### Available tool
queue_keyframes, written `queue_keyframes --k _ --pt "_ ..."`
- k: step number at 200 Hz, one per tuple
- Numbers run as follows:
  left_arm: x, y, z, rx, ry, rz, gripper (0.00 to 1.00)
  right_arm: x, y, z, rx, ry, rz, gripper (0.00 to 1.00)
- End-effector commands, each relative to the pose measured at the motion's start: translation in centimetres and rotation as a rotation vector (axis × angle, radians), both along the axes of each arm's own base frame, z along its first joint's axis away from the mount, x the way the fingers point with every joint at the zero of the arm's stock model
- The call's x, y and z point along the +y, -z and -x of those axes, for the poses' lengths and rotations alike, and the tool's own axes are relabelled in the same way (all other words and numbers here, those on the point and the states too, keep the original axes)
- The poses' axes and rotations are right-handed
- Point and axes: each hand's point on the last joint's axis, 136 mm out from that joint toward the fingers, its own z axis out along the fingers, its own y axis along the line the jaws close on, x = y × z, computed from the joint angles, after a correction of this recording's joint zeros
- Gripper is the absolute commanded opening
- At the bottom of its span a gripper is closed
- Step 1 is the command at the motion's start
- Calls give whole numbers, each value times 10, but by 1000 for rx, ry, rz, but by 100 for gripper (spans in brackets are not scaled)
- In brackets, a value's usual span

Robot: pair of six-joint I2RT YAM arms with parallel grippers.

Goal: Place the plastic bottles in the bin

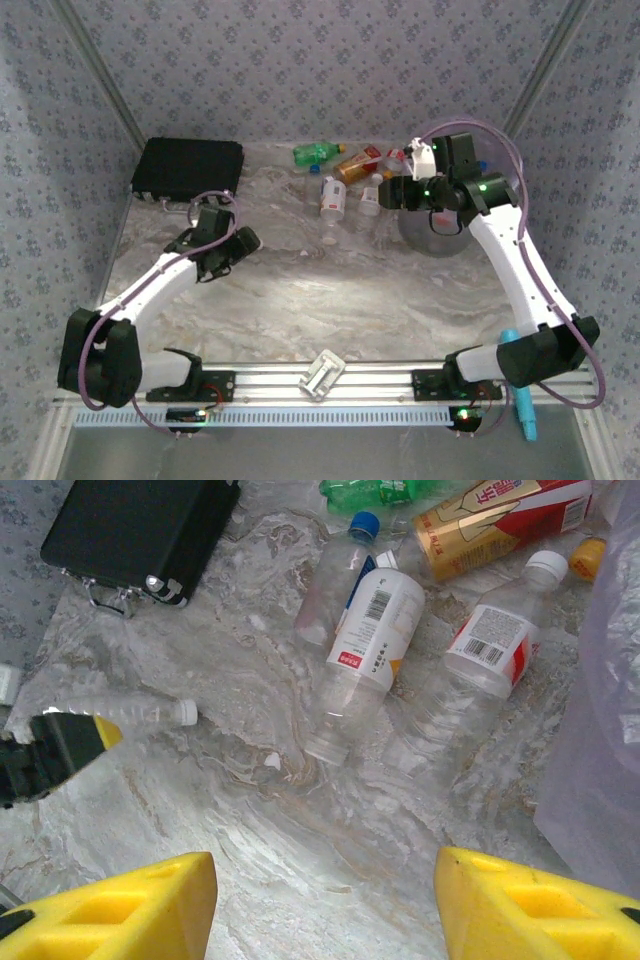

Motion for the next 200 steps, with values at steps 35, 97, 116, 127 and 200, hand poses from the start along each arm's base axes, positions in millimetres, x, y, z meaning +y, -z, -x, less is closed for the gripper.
queue_keyframes --k 35,97,116,127,200 --pt "-13 34 7 49 -16 83 92 -4 1 11 7 2 -10 61" --pt "-3 27 15 42 -18 4 78 -5 0 12 2 1 -8 61" --pt "7 -5 11 -8 -19 -45 86 -7 -1 13 1 8 -2 61" --pt "16 -18 11 -26 -54 -54 92 -8 0 12 1 8 -1 61" --pt "62 -68 -6 -65 214 -328 100 -8 4 11 5 13 -6 61"
